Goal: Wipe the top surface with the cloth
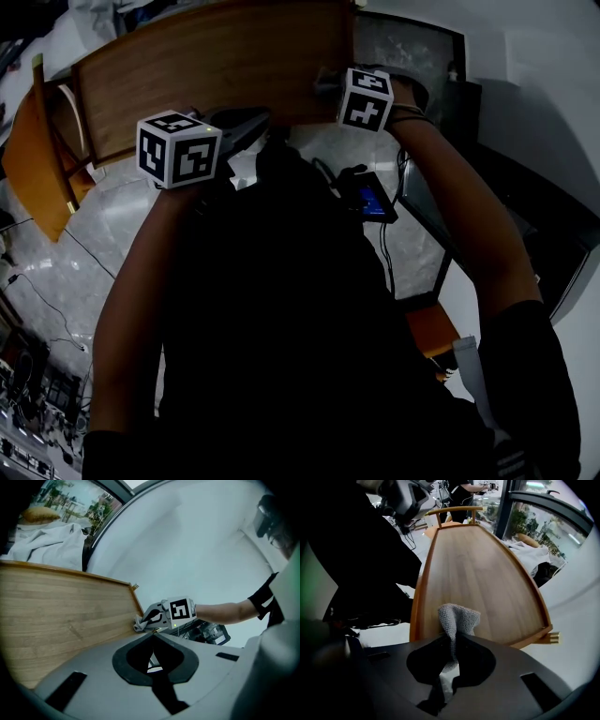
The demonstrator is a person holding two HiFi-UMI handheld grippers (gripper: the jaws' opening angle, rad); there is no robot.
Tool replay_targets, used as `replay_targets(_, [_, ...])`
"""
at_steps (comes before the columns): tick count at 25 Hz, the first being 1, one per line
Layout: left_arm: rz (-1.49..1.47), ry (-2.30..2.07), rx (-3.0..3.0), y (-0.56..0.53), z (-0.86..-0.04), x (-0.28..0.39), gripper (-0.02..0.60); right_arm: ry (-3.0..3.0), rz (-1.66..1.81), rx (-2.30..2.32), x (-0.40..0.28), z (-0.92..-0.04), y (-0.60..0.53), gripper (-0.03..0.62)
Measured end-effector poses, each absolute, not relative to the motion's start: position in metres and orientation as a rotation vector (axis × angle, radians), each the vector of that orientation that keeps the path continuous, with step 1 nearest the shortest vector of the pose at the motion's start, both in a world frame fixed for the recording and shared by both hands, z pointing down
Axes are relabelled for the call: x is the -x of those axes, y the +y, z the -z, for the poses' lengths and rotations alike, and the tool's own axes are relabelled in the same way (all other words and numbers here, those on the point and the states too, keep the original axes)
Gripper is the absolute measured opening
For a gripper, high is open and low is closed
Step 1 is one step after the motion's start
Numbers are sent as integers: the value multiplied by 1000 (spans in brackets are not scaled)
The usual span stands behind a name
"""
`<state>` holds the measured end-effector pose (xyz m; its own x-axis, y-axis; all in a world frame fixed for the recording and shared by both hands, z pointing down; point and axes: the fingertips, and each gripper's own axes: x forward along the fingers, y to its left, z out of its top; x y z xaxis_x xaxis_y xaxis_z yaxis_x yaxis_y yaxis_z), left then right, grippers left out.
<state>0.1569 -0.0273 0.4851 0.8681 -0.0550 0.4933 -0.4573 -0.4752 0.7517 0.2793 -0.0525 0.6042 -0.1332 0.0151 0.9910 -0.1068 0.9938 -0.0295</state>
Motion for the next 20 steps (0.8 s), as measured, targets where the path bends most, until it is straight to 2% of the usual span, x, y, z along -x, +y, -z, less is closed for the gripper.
replay_targets(7, [-467, -383, -2064, -20, -479, -159, 12, -1603, -230, 146, -282, -613, -2, 35])
replay_targets(15, [-416, -501, -2060, -13, -467, -123, 12, -1498, -249, 202, -301, -613, -11, 35])
replay_targets(20, [-330, -534, -2133, -5, -449, -82, 12, -1865, -478, -84, -243, -559, -31, 35])
